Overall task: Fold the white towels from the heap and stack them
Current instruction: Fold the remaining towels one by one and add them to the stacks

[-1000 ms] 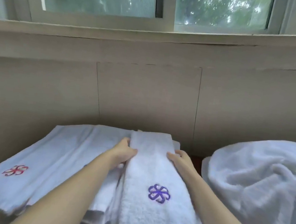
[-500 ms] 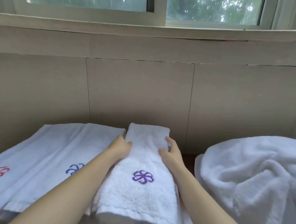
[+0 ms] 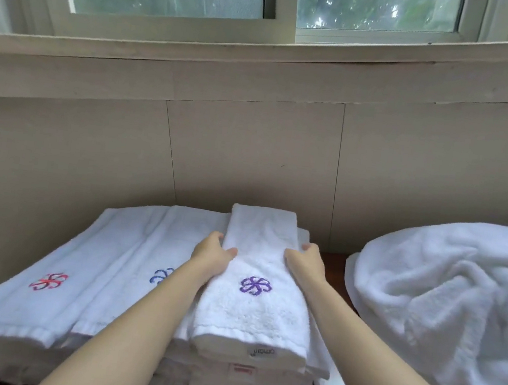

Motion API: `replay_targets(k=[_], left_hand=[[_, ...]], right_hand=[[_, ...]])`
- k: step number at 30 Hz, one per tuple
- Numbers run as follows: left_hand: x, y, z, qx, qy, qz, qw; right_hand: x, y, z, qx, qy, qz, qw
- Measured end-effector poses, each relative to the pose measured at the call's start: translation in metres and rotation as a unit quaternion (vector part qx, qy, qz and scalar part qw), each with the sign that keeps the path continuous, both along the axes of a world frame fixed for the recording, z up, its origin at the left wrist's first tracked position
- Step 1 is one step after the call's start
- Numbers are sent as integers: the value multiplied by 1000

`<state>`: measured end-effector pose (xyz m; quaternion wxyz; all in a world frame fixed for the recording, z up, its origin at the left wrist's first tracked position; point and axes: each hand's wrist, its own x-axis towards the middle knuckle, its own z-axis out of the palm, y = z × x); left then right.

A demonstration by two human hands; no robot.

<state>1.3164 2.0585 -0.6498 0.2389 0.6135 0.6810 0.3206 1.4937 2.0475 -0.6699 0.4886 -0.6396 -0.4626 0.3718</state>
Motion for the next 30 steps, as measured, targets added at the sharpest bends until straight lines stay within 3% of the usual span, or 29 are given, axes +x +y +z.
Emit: replay_targets(k=[4, 8, 10, 13, 17, 22, 26, 30], left_hand=[[-9, -44, 6, -111, -110, -29, 987], [-23, -105, 8, -210, -218, -121, 945], [-26, -119, 7, -206, -274, -139, 929], [-25, -122, 3, -130, -321, -48, 937], [-6, -141, -4, -54, -105, 30, 993], [1, -171, -1, -22, 191, 26, 981], [-4, -198, 18, -64, 289, -1, 955], [-2, -223, 37, -100, 326, -35, 940]], right_hand=[[16, -49, 3, -63, 1, 101, 993], [25, -98, 14, -148, 26, 239, 959], [22, -109, 19, -133, 87, 266, 951], [8, -115, 23, -69, 148, 201, 966], [-5, -126, 4, -41, 13, 79, 996], [5, -150, 8, -97, -91, 75, 988], [35, -177, 24, -164, -142, 152, 964], [69, -210, 40, -194, -158, 174, 952]])
